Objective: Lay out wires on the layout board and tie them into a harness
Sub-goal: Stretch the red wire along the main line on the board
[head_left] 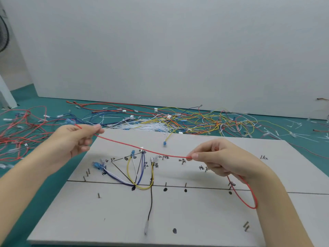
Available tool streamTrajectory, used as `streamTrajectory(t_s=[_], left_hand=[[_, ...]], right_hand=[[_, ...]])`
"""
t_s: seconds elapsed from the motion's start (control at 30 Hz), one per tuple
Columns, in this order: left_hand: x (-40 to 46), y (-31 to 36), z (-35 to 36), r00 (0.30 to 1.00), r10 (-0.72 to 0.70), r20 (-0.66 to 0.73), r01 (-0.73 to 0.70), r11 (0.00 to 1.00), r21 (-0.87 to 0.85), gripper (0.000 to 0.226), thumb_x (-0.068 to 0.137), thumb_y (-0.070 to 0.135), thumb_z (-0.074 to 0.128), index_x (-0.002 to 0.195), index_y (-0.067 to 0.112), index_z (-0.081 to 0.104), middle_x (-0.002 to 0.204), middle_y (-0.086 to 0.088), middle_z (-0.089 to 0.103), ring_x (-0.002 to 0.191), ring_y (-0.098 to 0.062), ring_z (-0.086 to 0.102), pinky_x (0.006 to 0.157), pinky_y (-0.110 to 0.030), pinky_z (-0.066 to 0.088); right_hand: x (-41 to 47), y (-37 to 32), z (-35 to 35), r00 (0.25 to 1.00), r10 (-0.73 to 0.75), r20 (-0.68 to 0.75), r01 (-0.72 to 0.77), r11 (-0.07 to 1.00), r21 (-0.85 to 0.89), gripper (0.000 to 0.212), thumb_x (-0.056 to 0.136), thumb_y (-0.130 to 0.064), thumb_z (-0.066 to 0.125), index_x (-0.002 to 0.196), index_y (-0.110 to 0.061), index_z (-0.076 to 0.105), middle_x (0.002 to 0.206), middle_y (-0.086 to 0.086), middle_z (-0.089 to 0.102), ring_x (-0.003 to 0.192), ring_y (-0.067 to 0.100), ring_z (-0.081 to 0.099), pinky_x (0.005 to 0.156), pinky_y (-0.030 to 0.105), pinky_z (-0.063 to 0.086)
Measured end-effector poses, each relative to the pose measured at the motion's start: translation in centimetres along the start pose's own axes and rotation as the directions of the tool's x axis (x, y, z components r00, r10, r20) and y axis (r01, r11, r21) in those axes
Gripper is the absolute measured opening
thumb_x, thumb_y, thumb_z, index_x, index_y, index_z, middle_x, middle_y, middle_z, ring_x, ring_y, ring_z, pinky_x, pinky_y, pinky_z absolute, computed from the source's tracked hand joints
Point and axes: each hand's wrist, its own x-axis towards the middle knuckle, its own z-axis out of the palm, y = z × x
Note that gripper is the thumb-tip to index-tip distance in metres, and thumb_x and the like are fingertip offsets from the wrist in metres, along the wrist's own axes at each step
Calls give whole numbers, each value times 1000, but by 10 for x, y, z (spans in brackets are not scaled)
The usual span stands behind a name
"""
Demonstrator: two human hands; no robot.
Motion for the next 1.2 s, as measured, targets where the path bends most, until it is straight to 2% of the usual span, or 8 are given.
streamTrajectory(t_s=[0.1, 0.2, 0.27, 0.4, 0.67, 0.83, 0.97, 1.2], left_hand=[[4, -17, -31, 996, -79, 28, 78, 996, 44, 38, 58, 41, 85, 82, 12, 79, 60, 6, 57, 48, -2, 50, 43, -10, 43], [12, -38, -58, 986, -143, 86, 129, 981, 145, 59, 50, 48, 92, 93, 10, 77, 73, -2, 69, 52, -5, 57, 51, -13, 50], [18, -51, -74, 974, -180, 137, 145, 962, 233, 64, 54, 51, 91, 100, 10, 76, 83, -9, 73, 60, -9, 62, 58, -17, 54], [22, -65, -104, 928, -262, 266, 160, 924, 348, 56, 71, 44, 84, 113, 10, 72, 96, -15, 72, 74, -14, 65, 69, -23, 57], [20, -72, -106, 916, -298, 269, 139, 864, 485, 55, 63, 51, 87, 99, 11, 75, 88, -17, 73, 64, -14, 60, 58, -19, 50], [19, -70, -103, 899, -294, 324, 108, 868, 485, 57, 67, 55, 82, 102, 12, 74, 90, -15, 73, 68, -12, 60, 59, -16, 48], [17, -68, -100, 888, -283, 362, 82, 873, 482, 55, 70, 56, 80, 104, 12, 73, 92, -16, 73, 67, -11, 58, 57, -15, 44], [10, -59, -85, 896, -232, 378, -5, 847, 531, 58, 64, 63, 80, 100, 18, 76, 82, -11, 74, 61, -6, 58, 50, -13, 40]], right_hand=[[-4, 8, -5, 997, 80, -20, -81, 995, -52, 12, 88, -18, 67, 83, -12, 77, 49, -5, 24, 41, 11, 18, 40, 15, 15], [-7, 16, -5, 991, 133, 11, -131, 986, -99, 11, 86, -19, 70, 81, -11, 76, 48, -4, 26, 42, 13, 18, 40, 16, 16], [-8, 20, -2, 987, 156, 26, -151, 980, -126, 11, 85, -18, 70, 78, -12, 76, 48, -4, 29, 42, 12, 20, 40, 17, 16], [-8, 25, 0, 980, 201, -17, -200, 963, -180, 15, 82, -20, 74, 69, -14, 69, 47, -4, 31, 41, 12, 22, 41, 19, 16], [-13, 24, -1, 983, 180, 46, -166, 962, -217, 22, 83, -19, 73, 63, -17, 65, 45, -8, 36, 40, 8, 28, 41, 17, 21], [-13, 24, 0, 985, 168, 39, -153, 958, -242, 26, 84, -18, 72, 59, -19, 64, 45, -9, 37, 41, 7, 29, 41, 17, 22], [-16, 24, -5, 991, 136, 9, -132, 973, -187, 18, 82, -16, 73, 67, -12, 65, 46, -6, 32, 41, 11, 24, 41, 19, 17], [-16, 28, -9, 992, 122, 26, -117, 981, -153, 23, 82, -11, 73, 62, -14, 62, 44, -8, 35, 40, 11, 24, 40, 17, 19]])
